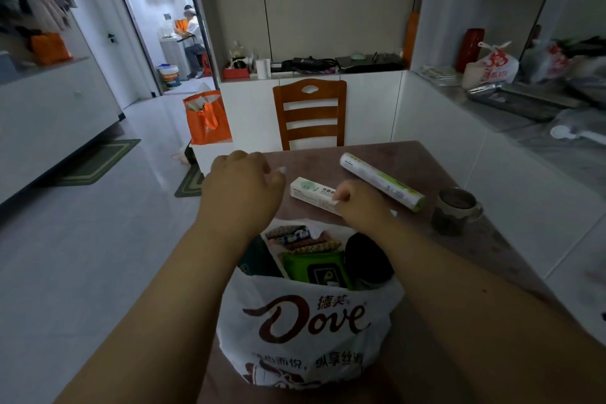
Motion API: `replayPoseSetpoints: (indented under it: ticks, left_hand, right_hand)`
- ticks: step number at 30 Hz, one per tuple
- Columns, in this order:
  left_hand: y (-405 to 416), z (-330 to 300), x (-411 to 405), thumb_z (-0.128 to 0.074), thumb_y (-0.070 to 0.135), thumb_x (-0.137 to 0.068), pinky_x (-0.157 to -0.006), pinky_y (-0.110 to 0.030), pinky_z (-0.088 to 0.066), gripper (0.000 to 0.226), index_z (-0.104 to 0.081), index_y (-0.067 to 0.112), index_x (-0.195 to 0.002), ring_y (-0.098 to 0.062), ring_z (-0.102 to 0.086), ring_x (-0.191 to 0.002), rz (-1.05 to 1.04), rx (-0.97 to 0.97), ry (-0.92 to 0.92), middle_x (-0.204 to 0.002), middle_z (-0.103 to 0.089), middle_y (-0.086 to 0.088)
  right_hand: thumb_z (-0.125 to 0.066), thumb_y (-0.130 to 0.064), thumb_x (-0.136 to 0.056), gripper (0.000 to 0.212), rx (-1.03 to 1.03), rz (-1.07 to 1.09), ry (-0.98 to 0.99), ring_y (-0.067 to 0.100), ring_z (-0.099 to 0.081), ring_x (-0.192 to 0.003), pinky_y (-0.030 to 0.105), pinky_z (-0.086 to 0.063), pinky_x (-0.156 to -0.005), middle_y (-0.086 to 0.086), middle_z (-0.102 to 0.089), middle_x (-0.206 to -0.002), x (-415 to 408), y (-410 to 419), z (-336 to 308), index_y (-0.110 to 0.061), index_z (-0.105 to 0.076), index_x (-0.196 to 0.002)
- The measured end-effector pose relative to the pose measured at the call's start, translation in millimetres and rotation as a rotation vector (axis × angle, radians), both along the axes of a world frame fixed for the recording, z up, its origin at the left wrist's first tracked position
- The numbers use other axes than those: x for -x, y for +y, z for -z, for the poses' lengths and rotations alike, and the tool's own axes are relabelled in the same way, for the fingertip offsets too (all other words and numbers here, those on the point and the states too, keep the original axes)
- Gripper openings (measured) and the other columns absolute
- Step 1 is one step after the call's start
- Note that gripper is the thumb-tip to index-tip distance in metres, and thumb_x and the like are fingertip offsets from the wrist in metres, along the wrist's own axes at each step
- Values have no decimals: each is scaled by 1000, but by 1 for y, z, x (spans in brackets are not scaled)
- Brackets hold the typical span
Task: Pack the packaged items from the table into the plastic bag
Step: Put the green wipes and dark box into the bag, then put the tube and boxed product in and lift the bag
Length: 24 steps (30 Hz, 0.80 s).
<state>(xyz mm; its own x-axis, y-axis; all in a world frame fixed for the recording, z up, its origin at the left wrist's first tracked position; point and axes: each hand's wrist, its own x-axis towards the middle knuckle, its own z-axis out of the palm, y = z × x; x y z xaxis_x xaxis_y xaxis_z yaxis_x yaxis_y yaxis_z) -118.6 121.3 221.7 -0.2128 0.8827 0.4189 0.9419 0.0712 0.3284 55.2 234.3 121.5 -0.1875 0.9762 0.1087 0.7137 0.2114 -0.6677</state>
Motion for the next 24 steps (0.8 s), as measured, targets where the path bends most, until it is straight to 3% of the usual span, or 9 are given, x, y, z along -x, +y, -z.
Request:
replayPoseSetpoints:
  ticks: [2,3,5,6,9,12,15,18,24]
  left_hand:
    - [3,8,0,-47,47,-92,-90,-42,-49,42,-68,14,-106,-25,-58,-100,9,18,-24,-111,-67,-8]
    - [4,11,-1,-48,48,-91,-90,-42,-50,41,-68,15,-105,-24,-59,-98,16,29,-30,-110,-67,-8]
    - [6,15,-4,-47,50,-90,-90,-43,-51,40,-67,18,-104,-23,-60,-96,27,38,-34,-110,-67,-6]
    - [7,16,-5,-47,51,-90,-90,-42,-51,40,-67,19,-105,-21,-60,-94,31,37,-36,-111,-67,-5]
    - [14,18,-11,-47,50,-91,-85,-37,-50,39,-67,19,-105,-19,-61,-91,38,42,-51,-112,-67,-5]
    - [20,20,-16,-47,49,-92,-71,-26,-42,40,-67,17,-104,-17,-61,-86,44,33,-65,-112,-68,-6]
    - [23,17,-19,-47,49,-92,-70,-26,-41,42,-70,15,-102,-18,-61,-82,41,-13,-77,-108,-72,-7]
    - [25,11,-19,-45,49,-92,-80,-32,-44,45,-70,15,-105,-19,-62,-84,26,-57,-108,-108,-73,-8]
    - [25,15,-12,-46,43,-94,-72,-27,-35,42,-70,10,-103,-12,-51,-75,33,-65,-147,-102,-73,-9]
  right_hand:
    - [-58,-22,-79,30,-26,254,-129,28,-63,-102,35,-52,-81,9,-67,-108,-22,13,5,-13,-64,-107]
    - [-59,-29,-78,44,76,363,-228,29,-61,-107,36,-52,-85,11,-64,-117,-36,16,12,-14,-60,-120]
    - [-59,-36,-83,57,366,383,-277,29,-53,-121,39,-46,-100,10,-53,-136,-59,17,29,-15,-47,-135]
    - [-58,-33,-87,55,417,340,-236,27,-50,-124,39,-43,-104,9,-50,-139,-67,18,40,-15,-46,-137]
    - [-52,-32,-94,39,275,360,-221,24,-53,-118,40,-42,-105,11,-52,-134,-79,20,64,-11,-48,-126]
    - [-42,-27,-96,11,247,411,-140,24,-54,-98,41,-49,-93,11,-55,-114,-81,14,49,-18,-48,-95]
    - [-43,-22,-96,30,188,455,-72,34,-60,-99,32,-43,-77,20,-64,-110,-86,23,11,-2,-64,-104]
    - [-49,-36,-94,41,144,421,-125,29,-59,-86,29,-42,-70,16,-67,-108,-78,22,-20,-3,-63,-114]
    - [-54,-46,-89,54,180,403,-242,35,-60,-108,39,-51,-89,16,-64,-119,-75,13,-10,-5,-56,-125]
